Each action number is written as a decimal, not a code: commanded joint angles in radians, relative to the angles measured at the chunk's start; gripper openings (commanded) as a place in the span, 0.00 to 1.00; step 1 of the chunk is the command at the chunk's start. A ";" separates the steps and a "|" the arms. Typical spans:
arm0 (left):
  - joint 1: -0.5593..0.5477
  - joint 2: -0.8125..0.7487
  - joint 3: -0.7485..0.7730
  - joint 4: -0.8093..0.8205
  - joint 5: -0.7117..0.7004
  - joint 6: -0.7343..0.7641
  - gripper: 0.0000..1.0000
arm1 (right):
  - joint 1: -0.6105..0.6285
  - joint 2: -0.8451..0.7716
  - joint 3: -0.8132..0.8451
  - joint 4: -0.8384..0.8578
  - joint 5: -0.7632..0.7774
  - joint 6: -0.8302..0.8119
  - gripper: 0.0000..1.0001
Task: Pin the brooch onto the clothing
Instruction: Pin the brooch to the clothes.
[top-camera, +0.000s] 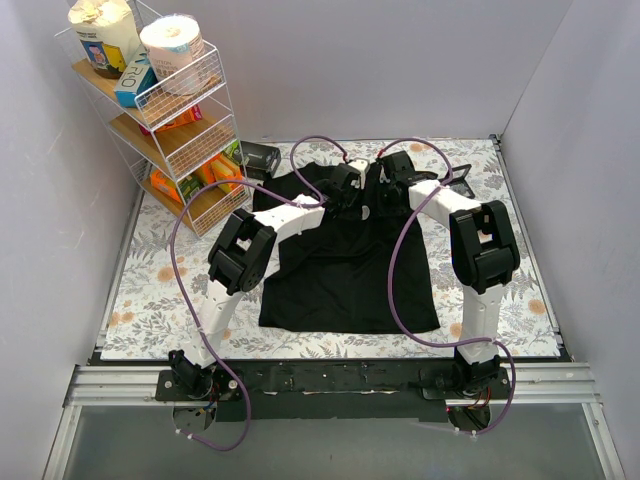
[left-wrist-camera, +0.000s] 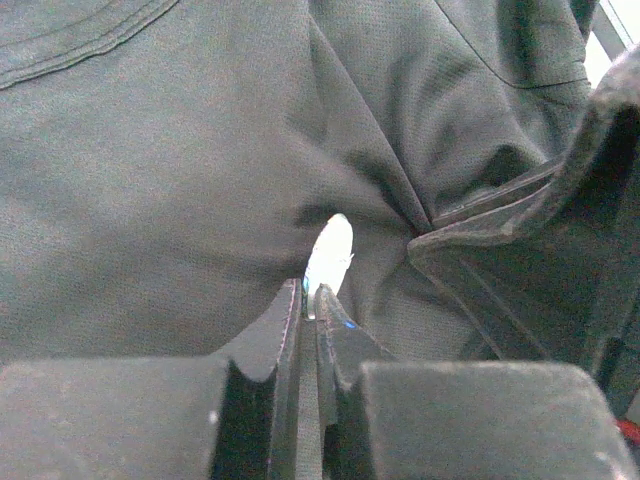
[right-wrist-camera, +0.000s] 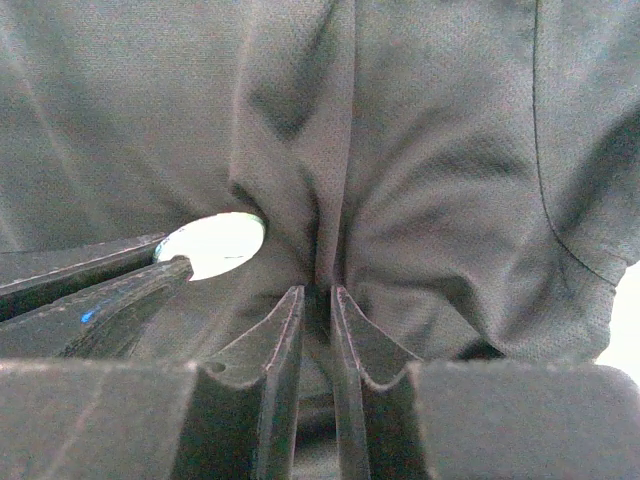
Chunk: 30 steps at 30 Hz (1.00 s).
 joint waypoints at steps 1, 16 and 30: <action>-0.006 -0.009 0.041 -0.006 -0.036 0.038 0.00 | -0.009 -0.040 -0.004 0.026 0.034 -0.005 0.24; -0.021 0.047 0.121 -0.058 -0.030 0.069 0.00 | -0.009 -0.087 -0.069 0.133 -0.024 -0.021 0.01; -0.026 0.061 0.117 -0.063 -0.010 0.078 0.00 | -0.017 -0.133 -0.175 0.302 -0.133 0.036 0.01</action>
